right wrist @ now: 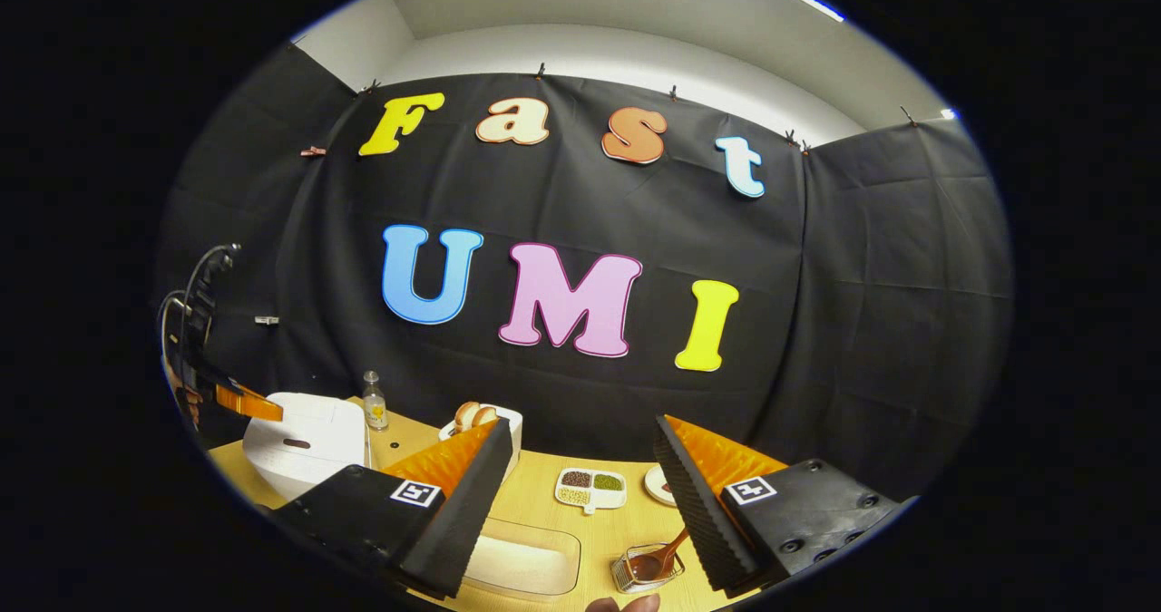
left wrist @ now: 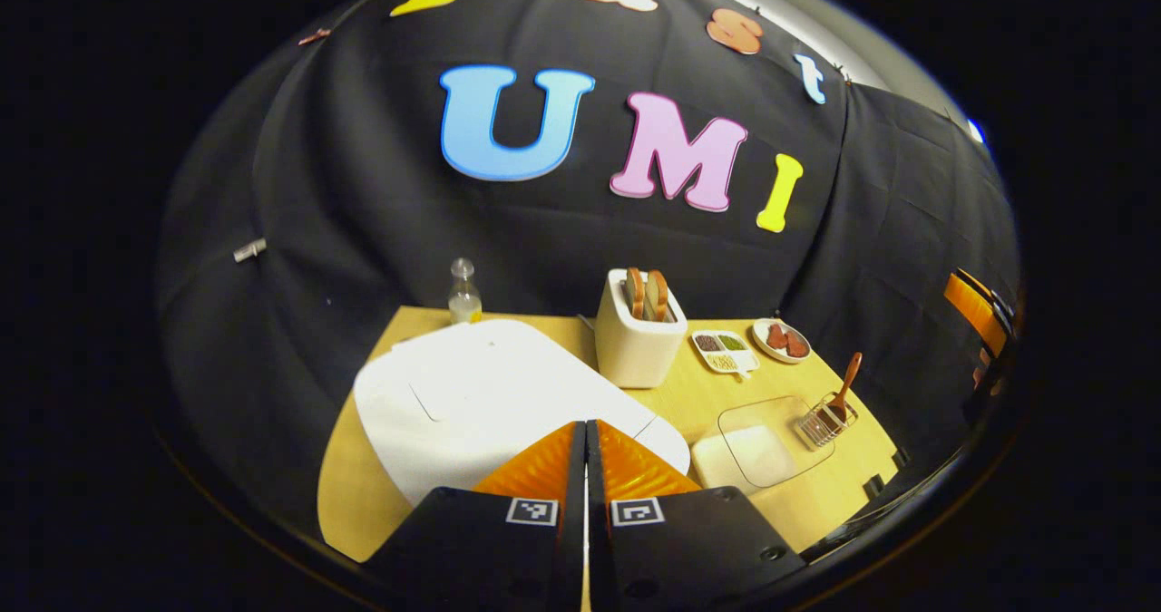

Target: Close the left gripper, press the button to open the rice cooker; take a wooden spoon from the chopstick holder with the right hand, scoop a spoonful of rice and pour it into the rice cooker, then put the wooden spoon back into the chopstick holder.

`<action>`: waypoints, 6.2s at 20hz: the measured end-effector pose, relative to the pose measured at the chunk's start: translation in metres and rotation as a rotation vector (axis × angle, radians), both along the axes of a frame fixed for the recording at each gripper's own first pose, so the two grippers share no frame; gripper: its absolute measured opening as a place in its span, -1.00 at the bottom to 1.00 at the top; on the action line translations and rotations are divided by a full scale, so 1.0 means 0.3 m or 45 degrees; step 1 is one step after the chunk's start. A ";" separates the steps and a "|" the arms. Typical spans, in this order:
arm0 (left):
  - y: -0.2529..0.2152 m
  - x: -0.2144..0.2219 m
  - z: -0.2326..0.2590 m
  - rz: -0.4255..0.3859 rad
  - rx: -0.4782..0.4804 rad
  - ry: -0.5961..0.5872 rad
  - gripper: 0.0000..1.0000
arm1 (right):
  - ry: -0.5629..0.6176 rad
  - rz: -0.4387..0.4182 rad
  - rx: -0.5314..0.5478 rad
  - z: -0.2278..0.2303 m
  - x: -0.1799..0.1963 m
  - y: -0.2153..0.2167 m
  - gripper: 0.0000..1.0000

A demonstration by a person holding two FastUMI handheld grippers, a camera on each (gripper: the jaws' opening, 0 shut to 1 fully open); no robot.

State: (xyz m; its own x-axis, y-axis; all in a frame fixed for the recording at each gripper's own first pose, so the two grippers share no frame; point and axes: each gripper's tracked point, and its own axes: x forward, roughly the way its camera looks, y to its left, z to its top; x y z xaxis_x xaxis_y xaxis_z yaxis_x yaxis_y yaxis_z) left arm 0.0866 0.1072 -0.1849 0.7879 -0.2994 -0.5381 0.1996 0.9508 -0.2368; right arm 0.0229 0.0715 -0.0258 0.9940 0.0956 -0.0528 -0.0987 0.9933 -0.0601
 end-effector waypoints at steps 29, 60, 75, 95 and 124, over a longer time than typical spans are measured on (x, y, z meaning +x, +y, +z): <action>0.180 0.045 0.546 0.421 0.410 -0.834 0.69 | 0.074 -0.108 0.056 -0.117 -0.063 -0.199 0.95; -0.202 -0.173 0.365 0.610 0.295 -0.543 0.94 | 0.974 0.007 0.759 -1.132 0.318 -0.508 -0.63; -0.114 -0.168 0.355 0.503 0.252 -0.569 0.94 | 0.522 -0.023 0.697 -0.678 0.282 -0.439 -0.80; 0.065 -0.182 0.291 0.388 0.177 -0.535 0.95 | 0.560 0.026 -0.106 -0.933 0.257 0.143 -0.80; 0.145 -0.256 0.269 0.446 0.173 -0.548 0.95 | 0.775 -0.140 1.397 -0.915 0.194 0.108 -0.80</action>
State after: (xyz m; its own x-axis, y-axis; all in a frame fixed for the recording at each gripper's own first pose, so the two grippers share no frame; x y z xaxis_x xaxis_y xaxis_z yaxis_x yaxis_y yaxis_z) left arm 0.0098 0.1506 -0.1042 0.9844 0.0688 -0.1622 -0.0818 0.9938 -0.0749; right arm 0.0812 0.1039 -0.3002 0.8419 0.2982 -0.4498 0.2658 0.4963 0.8265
